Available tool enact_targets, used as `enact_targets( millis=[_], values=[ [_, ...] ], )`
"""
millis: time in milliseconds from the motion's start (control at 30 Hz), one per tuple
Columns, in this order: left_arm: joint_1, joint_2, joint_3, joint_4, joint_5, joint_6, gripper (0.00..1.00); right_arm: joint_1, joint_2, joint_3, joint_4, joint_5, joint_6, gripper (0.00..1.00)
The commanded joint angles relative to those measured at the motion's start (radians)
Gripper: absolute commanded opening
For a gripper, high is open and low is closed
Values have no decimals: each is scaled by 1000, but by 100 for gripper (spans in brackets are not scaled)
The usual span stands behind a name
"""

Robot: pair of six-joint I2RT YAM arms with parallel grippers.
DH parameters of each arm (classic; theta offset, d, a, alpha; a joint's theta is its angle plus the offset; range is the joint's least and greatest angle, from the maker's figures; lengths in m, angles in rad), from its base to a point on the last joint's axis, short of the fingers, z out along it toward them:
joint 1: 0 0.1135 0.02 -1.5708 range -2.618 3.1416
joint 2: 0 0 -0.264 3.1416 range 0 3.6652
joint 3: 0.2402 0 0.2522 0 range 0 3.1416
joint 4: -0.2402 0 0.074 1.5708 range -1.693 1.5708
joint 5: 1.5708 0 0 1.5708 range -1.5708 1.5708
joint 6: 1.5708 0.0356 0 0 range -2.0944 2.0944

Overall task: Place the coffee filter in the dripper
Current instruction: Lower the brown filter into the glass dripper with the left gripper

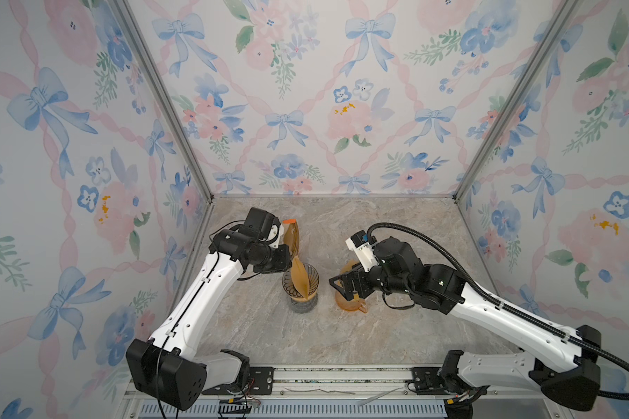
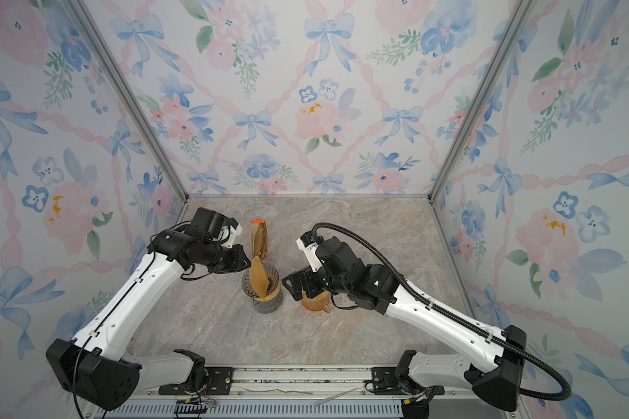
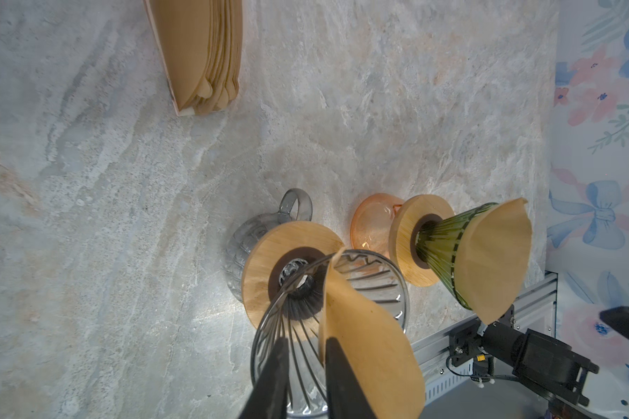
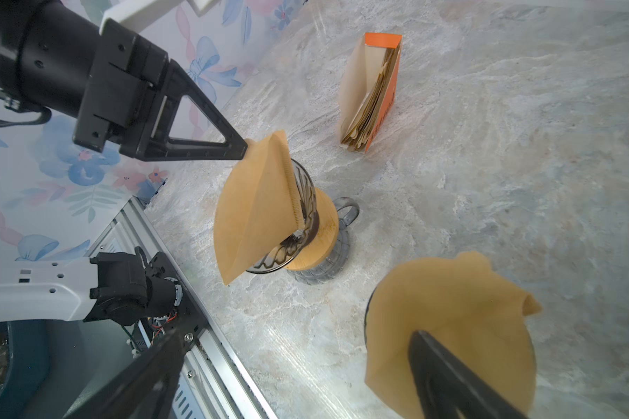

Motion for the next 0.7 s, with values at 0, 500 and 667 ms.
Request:
enact_targets(
  millis=[0,500,667],
  values=[
    [-19,-59,59,-21,-6,53,22,17,16,38,9,10,-6,97],
    [-243,34,72,-45,-126,46,11,26,-34,11,-17,64,-7,97],
    [-260,45,76,-59,-176,36,8,24,-52,-8,-18,75,-2,97]
  ],
)
